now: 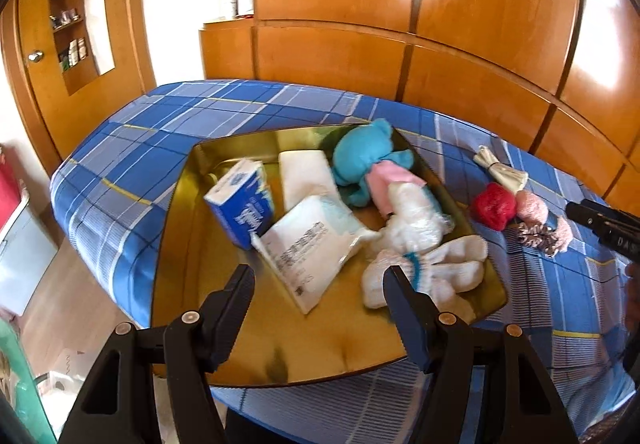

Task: Organize soft objects
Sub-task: 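Withdraw the right gripper from the tray while left moves toward the brown satin scrunchie, then grasp the brown satin scrunchie with left while right grasps the cream mesh bundle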

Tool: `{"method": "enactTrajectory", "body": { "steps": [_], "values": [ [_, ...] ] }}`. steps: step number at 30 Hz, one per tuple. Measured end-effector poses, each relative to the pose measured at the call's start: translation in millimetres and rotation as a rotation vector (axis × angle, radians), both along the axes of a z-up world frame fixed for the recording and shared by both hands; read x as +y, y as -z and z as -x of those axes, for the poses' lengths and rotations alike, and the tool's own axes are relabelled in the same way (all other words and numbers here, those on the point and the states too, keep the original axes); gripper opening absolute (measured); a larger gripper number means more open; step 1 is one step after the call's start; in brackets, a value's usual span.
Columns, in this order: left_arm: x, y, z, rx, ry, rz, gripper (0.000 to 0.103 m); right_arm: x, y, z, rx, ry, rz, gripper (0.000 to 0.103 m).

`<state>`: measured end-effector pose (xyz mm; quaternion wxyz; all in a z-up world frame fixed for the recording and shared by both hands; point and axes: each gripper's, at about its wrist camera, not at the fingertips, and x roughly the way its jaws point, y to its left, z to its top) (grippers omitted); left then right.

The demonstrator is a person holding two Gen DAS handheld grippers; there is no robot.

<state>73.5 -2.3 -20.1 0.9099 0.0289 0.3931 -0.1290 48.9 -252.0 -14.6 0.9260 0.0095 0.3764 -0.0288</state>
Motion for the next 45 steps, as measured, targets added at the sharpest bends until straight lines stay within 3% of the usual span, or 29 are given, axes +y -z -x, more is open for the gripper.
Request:
{"method": "enactTrajectory", "body": {
  "steps": [6, 12, 17, 20, 27, 32, 35, 38, 41, 45],
  "values": [
    [-39.7, -6.5, 0.0, 0.019, 0.112, 0.001, 0.067, -84.4, 0.2, 23.5, -0.023, 0.238, -0.036, 0.054],
    [-99.5, -14.0, 3.6, 0.019, 0.277, -0.012, 0.067, -150.5, 13.8, 48.1, -0.039, 0.467, -0.193, 0.054],
    [-162.2, -7.8, 3.7, 0.065, 0.414, -0.026, 0.068, -165.2, 15.7, 54.0, -0.029, 0.508, -0.256, 0.054],
    [-198.0, 2.2, 2.2, 0.091, 0.476, -0.025, 0.078, -163.1, 12.6, 54.4, -0.04, 0.492, -0.268, 0.054],
    [-262.5, 33.3, -19.0, 0.179, 0.474, -0.012, 0.084, -160.6, 5.9, 55.5, -0.064, 0.466, -0.294, 0.054],
    [-289.8, 48.5, -32.1, 0.183, 0.452, -0.006, 0.084, -164.4, 3.4, 56.7, -0.076, 0.469, -0.326, 0.054],
    [-295.3, 57.4, -38.8, 0.197, 0.44, 0.013, 0.077, -164.4, 2.7, 56.5, -0.078, 0.463, -0.337, 0.054],
    [-302.5, 74.7, -41.5, 0.23, 0.462, -0.022, 0.049, -162.7, 2.7, 54.5, -0.075, 0.454, -0.341, 0.054],
    [-296.0, 76.2, -33.2, 0.161, 0.505, -0.02, 0.036, -161.1, 3.3, 53.2, -0.069, 0.447, -0.337, 0.054],
    [-270.7, 72.9, -27.0, 0.173, 0.506, 0.049, 0.032, -159.8, 4.5, 52.5, -0.062, 0.443, -0.329, 0.054]
  ]
}}
